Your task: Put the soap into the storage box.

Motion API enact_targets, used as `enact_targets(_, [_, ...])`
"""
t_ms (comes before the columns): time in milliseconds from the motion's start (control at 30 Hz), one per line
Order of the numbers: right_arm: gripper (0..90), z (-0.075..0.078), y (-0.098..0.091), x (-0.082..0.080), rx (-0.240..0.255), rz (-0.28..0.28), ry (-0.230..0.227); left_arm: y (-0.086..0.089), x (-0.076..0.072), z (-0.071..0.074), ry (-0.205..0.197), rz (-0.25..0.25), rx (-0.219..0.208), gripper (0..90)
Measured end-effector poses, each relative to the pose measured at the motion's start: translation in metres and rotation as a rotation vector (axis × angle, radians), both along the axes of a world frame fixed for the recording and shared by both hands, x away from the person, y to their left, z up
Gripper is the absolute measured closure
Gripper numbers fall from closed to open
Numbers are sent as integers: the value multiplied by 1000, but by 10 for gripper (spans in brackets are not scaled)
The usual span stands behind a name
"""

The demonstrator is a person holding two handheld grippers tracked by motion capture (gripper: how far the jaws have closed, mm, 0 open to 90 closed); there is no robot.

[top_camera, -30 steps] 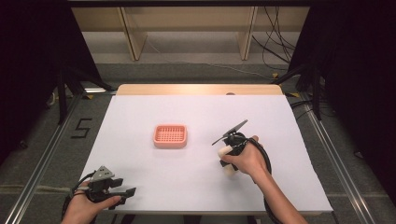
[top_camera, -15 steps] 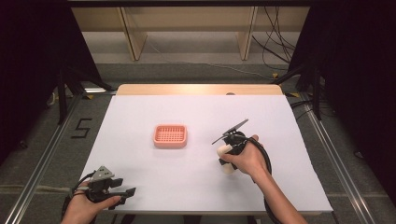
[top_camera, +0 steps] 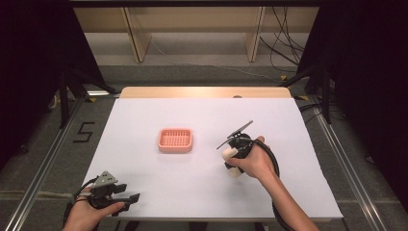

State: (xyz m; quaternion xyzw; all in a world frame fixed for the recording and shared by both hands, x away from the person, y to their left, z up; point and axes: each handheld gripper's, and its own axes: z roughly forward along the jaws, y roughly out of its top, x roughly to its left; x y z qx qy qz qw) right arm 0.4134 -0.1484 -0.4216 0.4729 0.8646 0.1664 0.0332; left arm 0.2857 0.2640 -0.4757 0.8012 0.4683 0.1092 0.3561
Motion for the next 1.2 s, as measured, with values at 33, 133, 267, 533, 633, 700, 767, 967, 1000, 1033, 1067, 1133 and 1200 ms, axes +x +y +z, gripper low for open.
enact_targets(33, [502,2,2,0,-7,-5,11,0,0,0,7,4,-7,334])
enact_targets(133, [502,1,2,1,1,18,-18,0,0,0,6,5,-5,334])
enact_targets(267, [502,4,4,2,25,32,-15,0,0,0,6,6,-5,334])
enact_targets(533, [501,8,6,6,10,63,-38,0,0,-1,6,8,-4,334])
enact_targets(633, [502,9,8,7,20,67,-39,0,0,0,2,4,0,334])
enact_targets(700, [502,9,8,8,12,77,-44,0,0,0,2,5,1,334])
enact_targets(767, [502,9,10,9,16,74,-62,0,0,0,2,3,3,334])
enact_targets(967, [502,11,13,12,4,81,-63,3,0,1,9,-22,25,334])
enact_targets(1000, [502,11,13,12,4,81,-63,3,0,1,9,-22,25,334])
enact_targets(1033, [502,12,14,13,6,92,-48,3,0,1,9,-21,24,334])
enact_targets(1067, [502,12,15,14,-6,95,-57,3,0,1,9,-20,24,334])
enact_targets(1133, [502,13,15,15,7,100,-54,2,0,1,7,-13,15,334])
enact_targets(1200, [502,14,17,16,2,103,-55,1,0,-1,1,8,3,334])
